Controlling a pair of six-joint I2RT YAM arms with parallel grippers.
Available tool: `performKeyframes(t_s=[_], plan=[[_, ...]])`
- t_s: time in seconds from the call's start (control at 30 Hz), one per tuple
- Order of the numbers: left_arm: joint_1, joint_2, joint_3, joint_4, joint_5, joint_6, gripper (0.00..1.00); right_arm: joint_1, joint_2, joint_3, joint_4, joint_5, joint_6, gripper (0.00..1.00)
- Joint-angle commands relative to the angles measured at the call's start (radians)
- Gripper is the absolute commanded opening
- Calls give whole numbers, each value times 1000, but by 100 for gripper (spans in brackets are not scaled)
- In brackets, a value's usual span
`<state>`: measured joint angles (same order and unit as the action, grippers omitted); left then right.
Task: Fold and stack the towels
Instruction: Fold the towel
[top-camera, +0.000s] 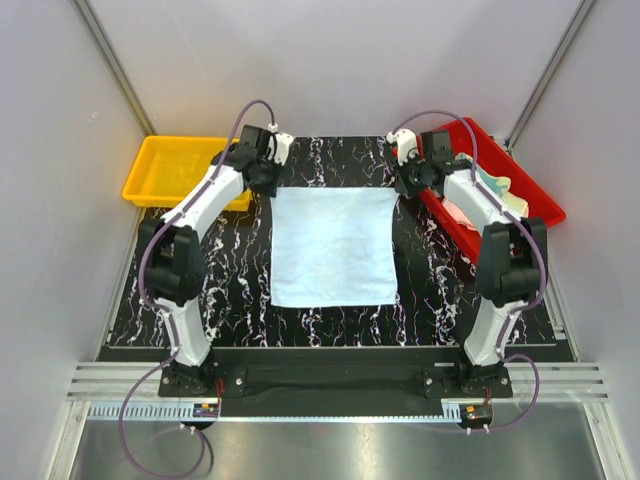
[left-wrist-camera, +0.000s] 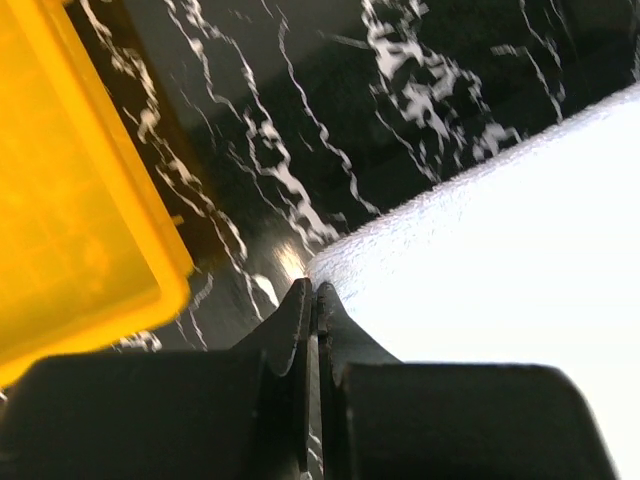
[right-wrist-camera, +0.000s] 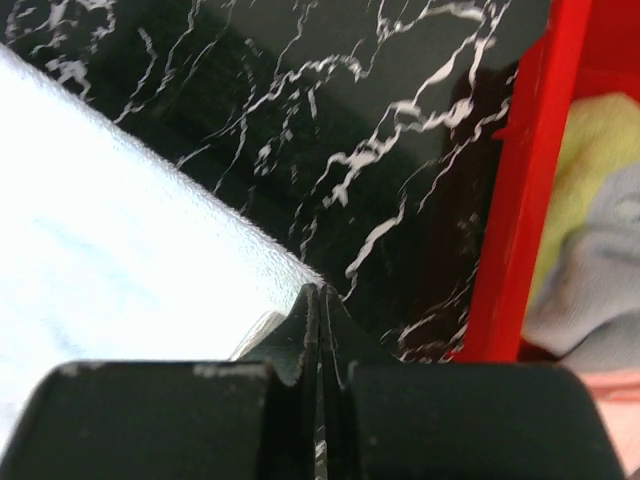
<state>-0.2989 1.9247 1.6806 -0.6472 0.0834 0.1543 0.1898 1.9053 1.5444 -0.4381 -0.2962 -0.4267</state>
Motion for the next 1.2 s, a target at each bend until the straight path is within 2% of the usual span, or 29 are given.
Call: performKeyframes(t_s=[0.0,0.1,0.17,0.37,0.57,0.77,0.93,1.17], plan=[[-14,-116,-105,15,-7,-19,0,8,-141,-122,71,37,66,0],[-32,-197,-177,30,-8,-39,0,31,-227,-216,76,57,117,0],[-46,-243,-232,18,-16,-51,0,69,-262,-254,67,129,146,0],[-98,-371,-384,21,-17,-113,0,141,-336,-332,-66,224,302,0],[-126,-473,-455,-42,-53,-144,0,220,-451,-435,-116,267,420,0],[-155,-556,-564,-35,-57,-222,0,226,-482,-475,-238,327,560,0],[-180,-593,-616,-40,-60,-266,0,226,-548,-526,-241,309,629,0],[-203,-633,-680,-72,-60,-306,0,226,-525,-546,-281,298,689,0]])
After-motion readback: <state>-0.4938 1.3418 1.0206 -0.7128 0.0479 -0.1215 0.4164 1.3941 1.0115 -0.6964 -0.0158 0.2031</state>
